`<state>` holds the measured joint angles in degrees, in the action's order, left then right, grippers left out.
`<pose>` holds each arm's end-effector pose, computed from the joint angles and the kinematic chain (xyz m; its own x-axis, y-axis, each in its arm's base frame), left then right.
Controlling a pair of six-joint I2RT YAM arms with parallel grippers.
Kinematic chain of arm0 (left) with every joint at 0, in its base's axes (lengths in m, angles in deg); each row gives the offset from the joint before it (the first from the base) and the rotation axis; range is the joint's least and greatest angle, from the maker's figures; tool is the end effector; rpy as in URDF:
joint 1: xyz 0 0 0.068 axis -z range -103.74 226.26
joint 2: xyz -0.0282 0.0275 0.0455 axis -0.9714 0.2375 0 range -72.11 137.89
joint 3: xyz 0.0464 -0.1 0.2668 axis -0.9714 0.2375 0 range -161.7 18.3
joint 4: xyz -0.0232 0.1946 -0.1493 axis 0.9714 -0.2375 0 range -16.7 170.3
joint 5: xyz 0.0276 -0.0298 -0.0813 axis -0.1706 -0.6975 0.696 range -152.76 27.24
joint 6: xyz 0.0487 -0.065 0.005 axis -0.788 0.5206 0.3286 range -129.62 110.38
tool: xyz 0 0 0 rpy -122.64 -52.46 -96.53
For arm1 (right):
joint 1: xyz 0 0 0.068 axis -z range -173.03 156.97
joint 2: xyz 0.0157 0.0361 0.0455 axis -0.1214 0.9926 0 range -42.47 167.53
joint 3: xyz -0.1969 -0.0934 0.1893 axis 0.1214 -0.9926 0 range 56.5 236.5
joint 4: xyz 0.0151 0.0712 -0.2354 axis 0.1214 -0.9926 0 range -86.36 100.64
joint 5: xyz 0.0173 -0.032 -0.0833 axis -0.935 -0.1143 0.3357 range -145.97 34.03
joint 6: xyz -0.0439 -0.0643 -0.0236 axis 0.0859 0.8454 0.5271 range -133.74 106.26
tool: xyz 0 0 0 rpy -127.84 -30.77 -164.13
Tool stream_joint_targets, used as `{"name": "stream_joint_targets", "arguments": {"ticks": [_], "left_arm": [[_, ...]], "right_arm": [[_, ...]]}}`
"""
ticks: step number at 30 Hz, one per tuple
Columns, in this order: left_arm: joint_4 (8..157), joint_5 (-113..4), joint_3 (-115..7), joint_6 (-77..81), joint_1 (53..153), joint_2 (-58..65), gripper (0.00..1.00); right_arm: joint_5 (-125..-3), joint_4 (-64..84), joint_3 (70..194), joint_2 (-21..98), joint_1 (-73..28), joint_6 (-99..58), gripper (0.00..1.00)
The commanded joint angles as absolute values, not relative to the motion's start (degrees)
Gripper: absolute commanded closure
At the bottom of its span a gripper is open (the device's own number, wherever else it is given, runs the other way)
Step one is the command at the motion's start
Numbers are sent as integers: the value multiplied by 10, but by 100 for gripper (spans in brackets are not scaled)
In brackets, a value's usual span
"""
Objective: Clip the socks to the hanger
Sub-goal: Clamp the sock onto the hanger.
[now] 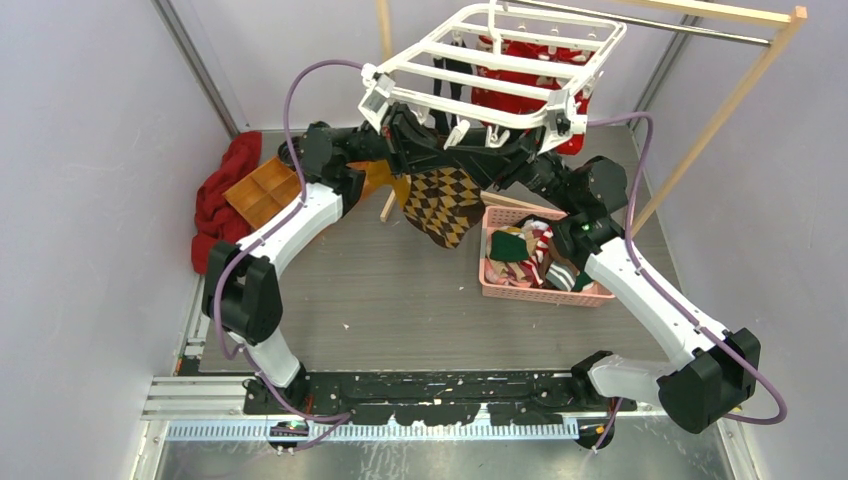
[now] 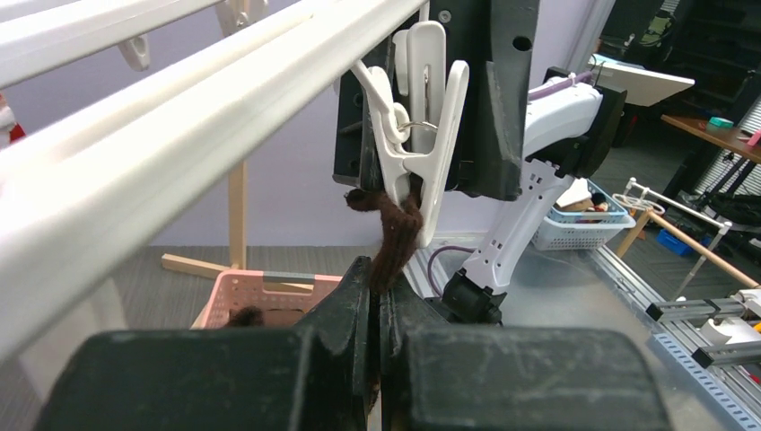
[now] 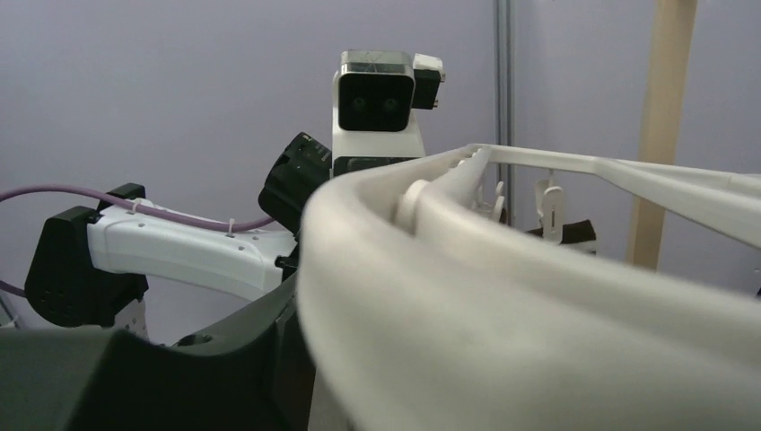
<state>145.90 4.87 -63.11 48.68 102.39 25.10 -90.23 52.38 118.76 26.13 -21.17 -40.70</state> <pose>0.2916 -0.2158 0.4640 -0.2382 -0.2438 -0.9401 0.9531 -0.2447 -0.1780 0.2102 0.1576 0.4856 0.0951 0.4758 -0.8744 -0.9397 0.3328 0.0789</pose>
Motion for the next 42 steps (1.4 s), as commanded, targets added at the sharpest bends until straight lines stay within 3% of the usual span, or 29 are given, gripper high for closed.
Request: {"name": "stream_joint_targets", "arguments": {"ticks": [1, 7, 13, 17, 32, 39, 42], "left_arm": [[1476, 27, -635, 493, 1015, 239, 100], [1483, 30, -634, 503, 1010, 241, 100], [1482, 31, -630, 508, 1003, 237, 100], [1481, 35, -631, 515, 999, 238, 100], [1464, 55, -607, 527, 992, 236, 98], [1394, 16, -588, 472, 989, 202, 64], [1322, 2, -569, 418, 988, 168, 55]], "right_arm": [[-936, 517, 1197, 243, -219, -403, 50], [-936, 506, 1197, 236, -215, -397, 40], [-944, 489, 1196, 223, -207, -381, 14], [-951, 453, 1194, 210, -195, -364, 2], [-998, 322, 1182, 153, -164, -308, 0], [-1014, 247, 1189, 134, -153, -279, 0], [-1019, 211, 1193, 125, -149, -266, 0]]}}
